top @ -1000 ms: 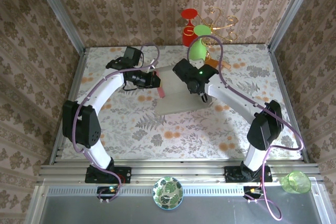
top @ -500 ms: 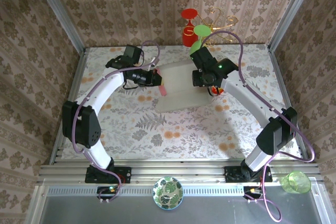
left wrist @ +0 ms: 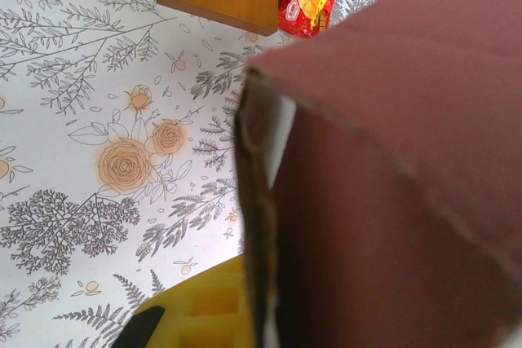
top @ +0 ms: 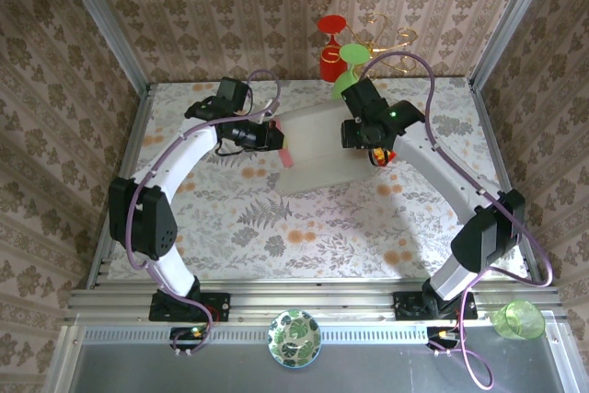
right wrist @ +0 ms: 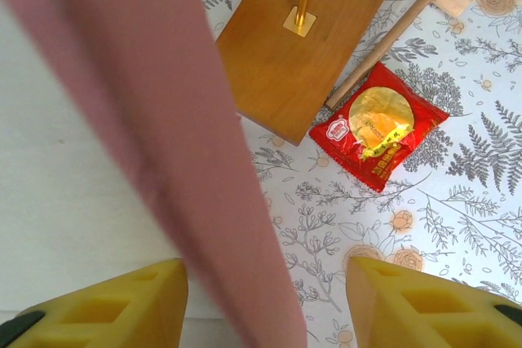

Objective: Fold the paper box

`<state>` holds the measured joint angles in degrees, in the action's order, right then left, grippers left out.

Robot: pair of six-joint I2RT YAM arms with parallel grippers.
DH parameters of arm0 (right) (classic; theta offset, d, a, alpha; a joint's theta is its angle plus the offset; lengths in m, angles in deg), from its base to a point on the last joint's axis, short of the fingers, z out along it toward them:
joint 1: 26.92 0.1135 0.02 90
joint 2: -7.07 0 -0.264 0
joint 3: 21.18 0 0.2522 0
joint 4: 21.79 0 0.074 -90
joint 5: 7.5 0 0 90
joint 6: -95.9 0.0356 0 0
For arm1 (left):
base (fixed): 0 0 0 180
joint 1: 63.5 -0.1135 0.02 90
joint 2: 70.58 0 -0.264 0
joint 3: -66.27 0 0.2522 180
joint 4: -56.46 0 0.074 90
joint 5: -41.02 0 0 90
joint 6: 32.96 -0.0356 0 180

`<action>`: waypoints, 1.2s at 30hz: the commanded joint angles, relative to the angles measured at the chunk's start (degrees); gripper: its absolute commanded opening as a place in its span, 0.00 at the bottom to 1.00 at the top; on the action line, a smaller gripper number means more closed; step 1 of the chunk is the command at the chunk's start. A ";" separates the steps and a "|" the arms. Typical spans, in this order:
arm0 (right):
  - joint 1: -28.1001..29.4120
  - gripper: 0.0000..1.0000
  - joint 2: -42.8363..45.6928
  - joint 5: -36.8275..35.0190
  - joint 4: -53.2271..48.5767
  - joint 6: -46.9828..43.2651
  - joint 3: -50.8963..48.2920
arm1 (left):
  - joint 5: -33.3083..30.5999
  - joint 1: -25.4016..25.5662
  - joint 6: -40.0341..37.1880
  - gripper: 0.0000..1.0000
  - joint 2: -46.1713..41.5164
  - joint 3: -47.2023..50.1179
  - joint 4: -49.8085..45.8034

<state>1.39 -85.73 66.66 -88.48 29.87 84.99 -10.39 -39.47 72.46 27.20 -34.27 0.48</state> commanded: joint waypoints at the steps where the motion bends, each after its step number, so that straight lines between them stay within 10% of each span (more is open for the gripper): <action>1: -0.37 0.57 2.82 -0.75 -1.96 -0.26 -0.66 | 0.83 0.49 -1.18 0.00 -0.12 -1.86 -3.10; 19: 2.32 0.61 4.96 1.54 -1.95 0.03 -4.62 | -5.52 1.77 -2.18 0.00 -3.82 3.89 -7.57; 36: 4.64 0.27 0.60 -7.90 -2.81 -0.51 -4.51 | -7.04 4.36 -0.75 0.00 -2.99 1.75 -8.67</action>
<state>5.63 -83.85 63.69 -88.52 29.74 79.11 -17.54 -35.07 71.02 25.34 -30.93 -6.73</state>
